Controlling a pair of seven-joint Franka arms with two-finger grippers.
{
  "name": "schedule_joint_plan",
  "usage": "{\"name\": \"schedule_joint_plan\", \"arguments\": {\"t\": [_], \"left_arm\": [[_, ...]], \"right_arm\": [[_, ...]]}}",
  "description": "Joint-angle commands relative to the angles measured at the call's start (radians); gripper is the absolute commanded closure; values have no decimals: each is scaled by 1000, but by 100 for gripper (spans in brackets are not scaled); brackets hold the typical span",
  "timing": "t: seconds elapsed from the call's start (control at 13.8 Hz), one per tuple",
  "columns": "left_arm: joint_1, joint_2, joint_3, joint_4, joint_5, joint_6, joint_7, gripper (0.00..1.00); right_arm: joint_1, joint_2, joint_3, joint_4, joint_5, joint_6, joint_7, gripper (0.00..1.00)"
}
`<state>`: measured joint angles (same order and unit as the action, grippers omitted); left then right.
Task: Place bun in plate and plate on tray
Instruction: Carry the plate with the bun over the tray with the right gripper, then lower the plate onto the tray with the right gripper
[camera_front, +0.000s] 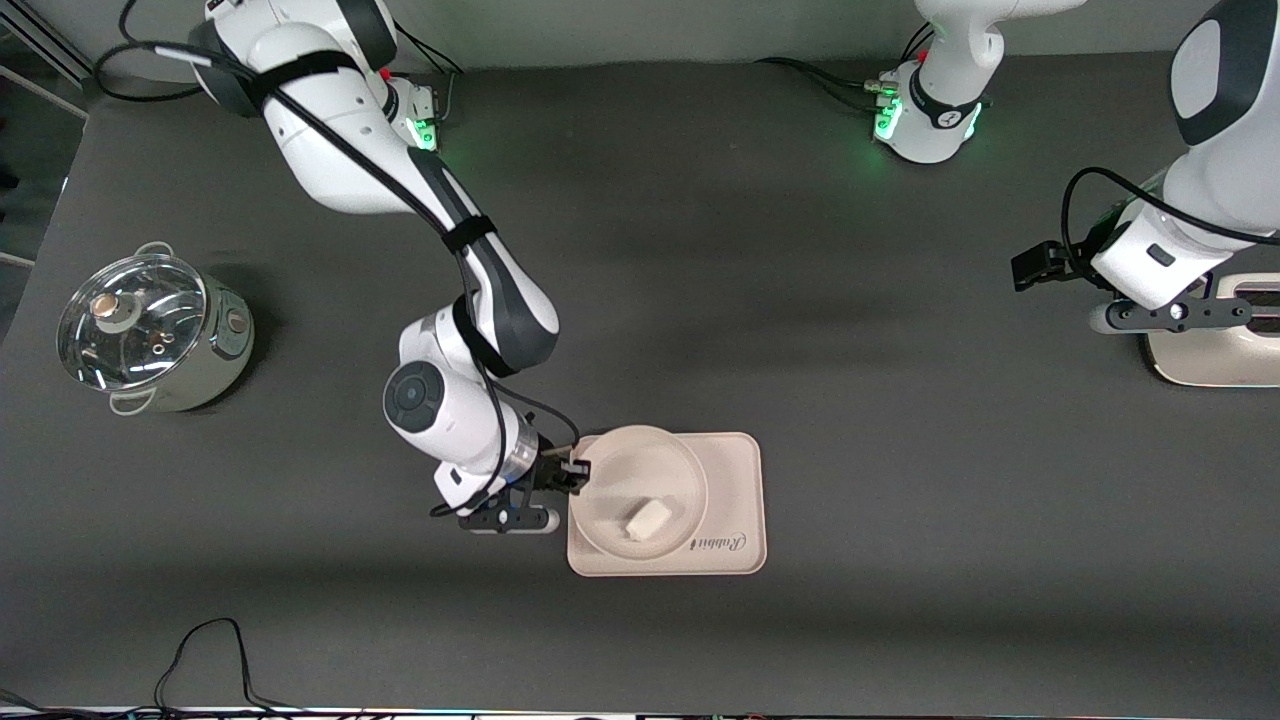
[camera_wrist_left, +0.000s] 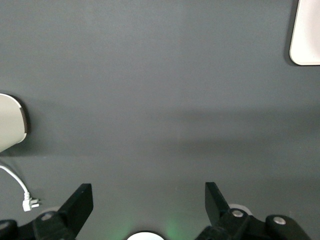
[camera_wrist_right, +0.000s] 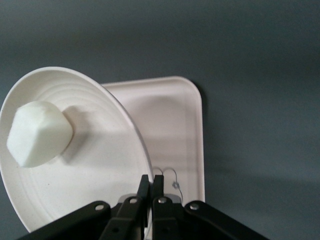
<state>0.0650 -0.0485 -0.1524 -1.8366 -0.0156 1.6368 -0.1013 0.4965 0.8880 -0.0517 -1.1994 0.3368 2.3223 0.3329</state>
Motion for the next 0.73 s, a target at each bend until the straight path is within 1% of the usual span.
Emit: {"name": "schedule_joint_plan", "arguments": {"t": [0.0,0.07,0.22,0.29,0.51,0.65], "left_arm": [[-8,-27,8,-15,-12,-11,0,0],[-10,-27,8,-15,-12,-11,0,0],[-10,-27,8,-15,-12,-11,0,0],[-10,-27,8,-15,-12,-9,0,0],[-10,-27,8,-15,-14,-6,0,0],[-8,-27,8,-15,-12,-9,0,0]], "right_arm": [[-47,124,59,184,27,-9,-17,100],[-55,141,78,199,27,3,-15,100],[-52,169,88,199,28,34,-9,100],[-52,181,105,198,28,35,-6,100],[-50,198,112,181,30,31,-5,100],[-53,198,116,156,47,28,-5,100]]}}
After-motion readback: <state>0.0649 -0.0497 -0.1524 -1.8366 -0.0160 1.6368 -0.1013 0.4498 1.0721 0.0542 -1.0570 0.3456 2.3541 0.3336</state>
